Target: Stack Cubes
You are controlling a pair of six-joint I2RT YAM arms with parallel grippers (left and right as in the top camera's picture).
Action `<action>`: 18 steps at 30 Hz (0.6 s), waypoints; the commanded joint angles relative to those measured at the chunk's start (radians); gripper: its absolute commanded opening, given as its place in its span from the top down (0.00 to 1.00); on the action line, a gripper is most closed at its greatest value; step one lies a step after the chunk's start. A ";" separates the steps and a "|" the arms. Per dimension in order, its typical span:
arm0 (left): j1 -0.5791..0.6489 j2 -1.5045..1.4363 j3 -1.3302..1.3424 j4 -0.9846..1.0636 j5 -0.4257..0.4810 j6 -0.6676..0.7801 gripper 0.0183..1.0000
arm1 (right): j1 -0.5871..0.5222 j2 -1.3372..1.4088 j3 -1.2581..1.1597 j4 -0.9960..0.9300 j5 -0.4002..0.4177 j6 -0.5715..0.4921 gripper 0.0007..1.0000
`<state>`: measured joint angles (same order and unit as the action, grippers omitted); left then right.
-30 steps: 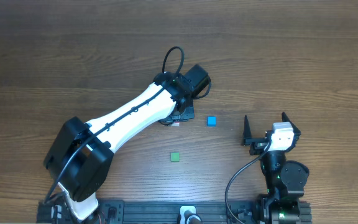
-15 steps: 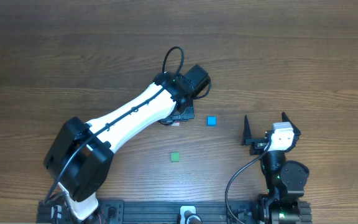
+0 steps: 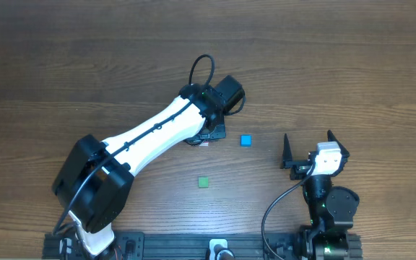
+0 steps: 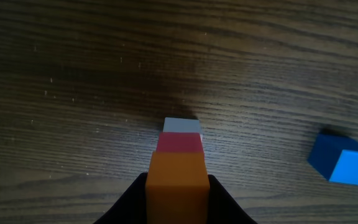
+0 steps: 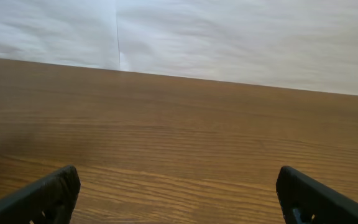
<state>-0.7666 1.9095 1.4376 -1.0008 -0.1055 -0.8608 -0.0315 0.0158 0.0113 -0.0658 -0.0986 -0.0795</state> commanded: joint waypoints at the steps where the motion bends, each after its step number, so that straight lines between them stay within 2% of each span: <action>1: 0.002 0.021 -0.004 0.003 -0.004 -0.015 0.93 | -0.006 -0.009 -0.006 -0.002 0.002 -0.001 0.01; 18: 0.002 0.021 -0.004 0.003 0.003 -0.015 0.83 | -0.006 -0.009 -0.006 -0.002 0.002 -0.001 0.01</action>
<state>-0.7666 1.9095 1.4376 -1.0008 -0.1051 -0.8608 -0.0315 0.0158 0.0113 -0.0658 -0.0986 -0.0792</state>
